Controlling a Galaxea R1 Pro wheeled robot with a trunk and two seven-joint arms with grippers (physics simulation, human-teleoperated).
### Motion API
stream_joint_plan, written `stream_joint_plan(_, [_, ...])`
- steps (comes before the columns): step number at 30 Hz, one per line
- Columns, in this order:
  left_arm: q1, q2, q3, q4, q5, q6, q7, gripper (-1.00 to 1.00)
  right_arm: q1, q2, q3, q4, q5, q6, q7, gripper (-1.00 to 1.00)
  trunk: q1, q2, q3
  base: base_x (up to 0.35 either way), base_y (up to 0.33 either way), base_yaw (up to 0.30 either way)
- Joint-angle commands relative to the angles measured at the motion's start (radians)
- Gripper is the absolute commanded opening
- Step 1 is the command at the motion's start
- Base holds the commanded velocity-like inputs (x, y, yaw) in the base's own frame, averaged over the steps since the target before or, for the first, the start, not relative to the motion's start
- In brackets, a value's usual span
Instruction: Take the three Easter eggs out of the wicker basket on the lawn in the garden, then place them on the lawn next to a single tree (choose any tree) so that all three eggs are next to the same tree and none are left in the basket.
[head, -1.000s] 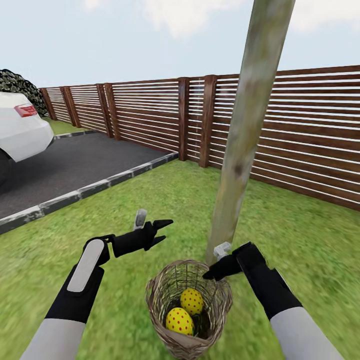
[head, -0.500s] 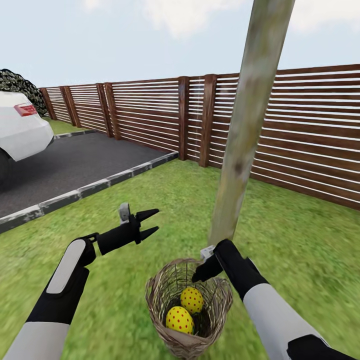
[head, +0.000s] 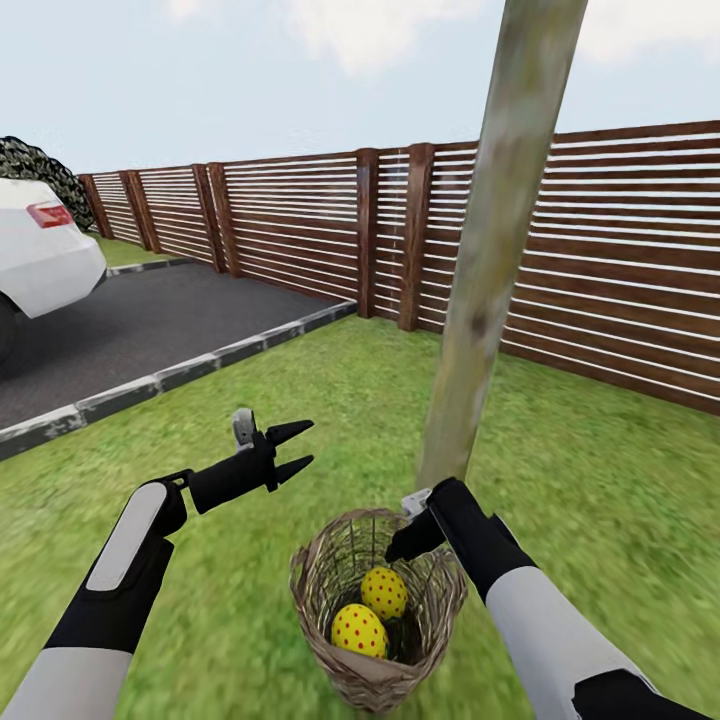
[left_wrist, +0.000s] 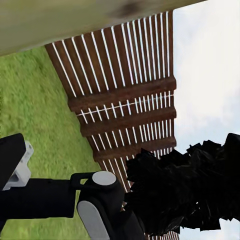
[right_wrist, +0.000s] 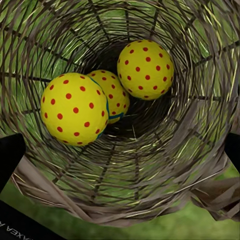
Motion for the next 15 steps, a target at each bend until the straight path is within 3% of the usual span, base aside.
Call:
stream_joint_plan(1, [-0.001, 0.0, 0.0, 0.0, 0.0, 0.002, -0.002, 1.0, 0.0, -0.001, -0.001, -0.001, 0.01, 0.003, 0.009, 1.0, 0.004, -0.008, -0.004, 0.0, 0.0, 0.0])
stream_joint_plan(10, [0.0, 0.002, 0.001, 0.0, 0.001, 0.002, -0.002, 1.0, 0.0, -0.005, -0.003, -0.017, 0.008, -0.003, 0.017, 1.0, 0.038, -0.071, -0.032, 0.0, 0.0, 0.0])
stream_joint_plan(15, [0.0, 0.002, 0.001, 0.015, 0.002, 0.002, -0.002, 1.0, 0.0, -0.005, -0.001, -0.021, -0.056, -0.003, 0.016, 1.0, 0.057, -0.106, -0.048, 0.0, 0.0, 0.0])
